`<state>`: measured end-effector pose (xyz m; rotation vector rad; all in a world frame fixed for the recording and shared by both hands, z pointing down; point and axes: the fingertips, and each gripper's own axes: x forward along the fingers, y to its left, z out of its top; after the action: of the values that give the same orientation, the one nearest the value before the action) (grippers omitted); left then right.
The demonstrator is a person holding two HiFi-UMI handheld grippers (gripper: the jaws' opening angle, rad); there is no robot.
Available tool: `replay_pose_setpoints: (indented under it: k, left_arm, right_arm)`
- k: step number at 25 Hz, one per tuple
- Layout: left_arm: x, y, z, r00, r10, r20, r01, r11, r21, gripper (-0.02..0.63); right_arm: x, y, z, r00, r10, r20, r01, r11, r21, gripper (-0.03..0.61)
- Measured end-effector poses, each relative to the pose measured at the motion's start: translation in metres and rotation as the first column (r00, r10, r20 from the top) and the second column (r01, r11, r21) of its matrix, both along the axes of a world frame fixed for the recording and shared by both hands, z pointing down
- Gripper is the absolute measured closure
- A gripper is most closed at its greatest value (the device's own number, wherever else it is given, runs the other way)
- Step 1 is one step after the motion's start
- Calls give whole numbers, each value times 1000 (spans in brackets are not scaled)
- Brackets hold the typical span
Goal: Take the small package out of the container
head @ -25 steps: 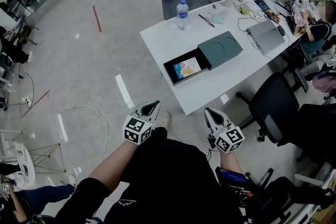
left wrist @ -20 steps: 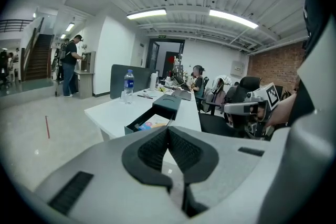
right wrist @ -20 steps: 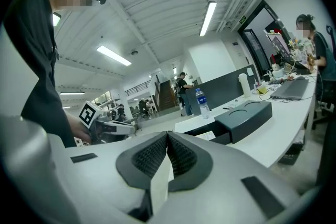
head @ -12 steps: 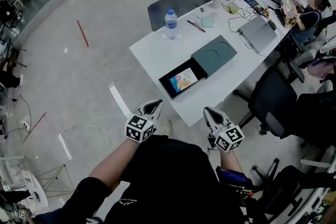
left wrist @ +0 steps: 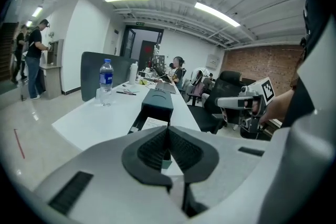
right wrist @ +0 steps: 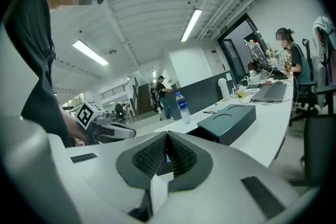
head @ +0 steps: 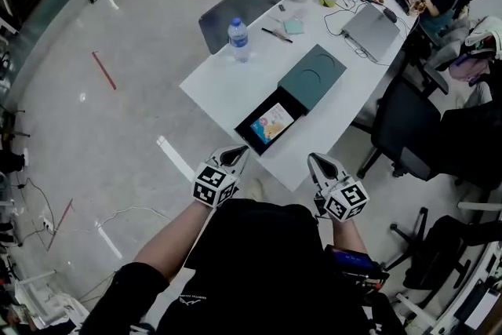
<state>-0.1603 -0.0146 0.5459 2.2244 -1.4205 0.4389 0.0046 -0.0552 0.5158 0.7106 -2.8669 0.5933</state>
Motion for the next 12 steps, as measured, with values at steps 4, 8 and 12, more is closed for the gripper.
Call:
replay_pose_setpoints:
  k: [4, 8, 12]
  left_arm:
    - [-1, -11, 6, 998, 63, -7, -63, 998, -22, 604]
    - [-2, -21, 14, 995, 99, -4, -99, 994, -45, 604]
    - [0, -29, 23, 991, 130, 1, -130, 989, -73, 604]
  right_arm:
    - [-1, 0, 1, 998, 53, -18, -54, 999, -9, 554]
    - [3, 0, -2, 994, 99, -37, -99, 995, -6, 552]
    - [10, -1, 1, 990, 134, -50, -135, 991, -16, 552]
